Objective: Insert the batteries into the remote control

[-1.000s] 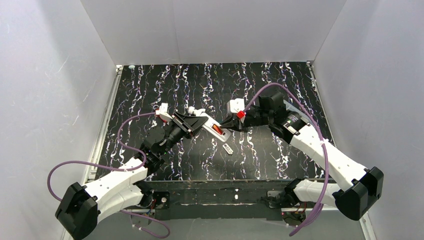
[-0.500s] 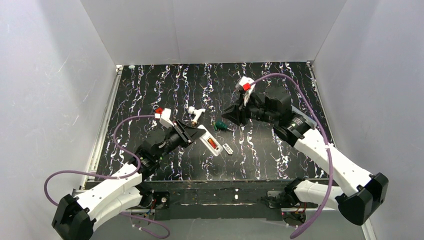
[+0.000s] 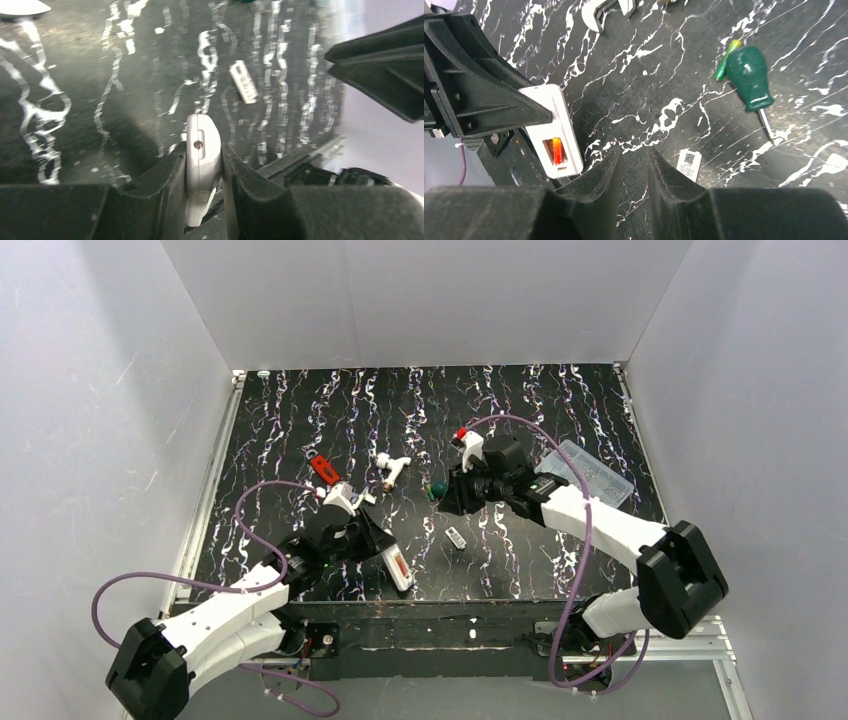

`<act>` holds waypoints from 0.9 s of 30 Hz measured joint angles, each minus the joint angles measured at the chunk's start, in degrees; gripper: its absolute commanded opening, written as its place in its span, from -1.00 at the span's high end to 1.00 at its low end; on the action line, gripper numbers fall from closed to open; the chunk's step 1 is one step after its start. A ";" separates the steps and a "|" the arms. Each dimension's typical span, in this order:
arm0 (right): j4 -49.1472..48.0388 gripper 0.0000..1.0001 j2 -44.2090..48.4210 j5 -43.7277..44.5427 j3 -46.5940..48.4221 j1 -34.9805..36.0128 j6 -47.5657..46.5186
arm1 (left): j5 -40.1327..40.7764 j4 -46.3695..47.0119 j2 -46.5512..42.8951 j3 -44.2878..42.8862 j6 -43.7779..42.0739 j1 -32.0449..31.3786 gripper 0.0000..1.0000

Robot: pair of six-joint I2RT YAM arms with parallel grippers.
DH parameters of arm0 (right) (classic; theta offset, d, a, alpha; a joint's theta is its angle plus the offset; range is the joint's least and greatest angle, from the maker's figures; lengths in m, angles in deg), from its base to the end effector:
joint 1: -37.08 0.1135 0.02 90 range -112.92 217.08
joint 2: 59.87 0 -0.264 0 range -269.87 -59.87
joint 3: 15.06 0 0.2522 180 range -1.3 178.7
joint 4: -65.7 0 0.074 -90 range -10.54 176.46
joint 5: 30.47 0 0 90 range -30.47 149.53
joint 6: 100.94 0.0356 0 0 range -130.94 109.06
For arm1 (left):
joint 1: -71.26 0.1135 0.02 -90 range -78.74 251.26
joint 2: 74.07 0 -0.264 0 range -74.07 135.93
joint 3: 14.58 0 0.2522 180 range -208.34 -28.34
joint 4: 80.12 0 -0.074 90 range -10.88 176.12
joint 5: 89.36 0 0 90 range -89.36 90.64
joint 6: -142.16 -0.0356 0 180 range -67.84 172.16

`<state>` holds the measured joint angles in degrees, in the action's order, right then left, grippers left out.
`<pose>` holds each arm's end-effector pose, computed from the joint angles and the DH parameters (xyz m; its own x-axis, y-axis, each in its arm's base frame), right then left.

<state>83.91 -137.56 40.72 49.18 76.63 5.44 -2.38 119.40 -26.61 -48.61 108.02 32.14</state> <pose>0.2245 0.2003 0.2562 -0.6179 -0.1641 -0.7689 -0.6672 0.6269 0.4024 0.1507 -0.1250 0.2611 -0.5089 -0.6514 -0.5627 0.4445 0.3608 -0.8199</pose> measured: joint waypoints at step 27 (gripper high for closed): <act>-0.37 0.20 -9.64 -1.79 0.00 3.23 2.86 | 12.37 -43.60 41.97 -42.47 -10.32 0.00 1.00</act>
<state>83.53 -147.20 38.93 49.18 79.87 8.31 9.99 75.79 15.35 -91.08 97.70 32.14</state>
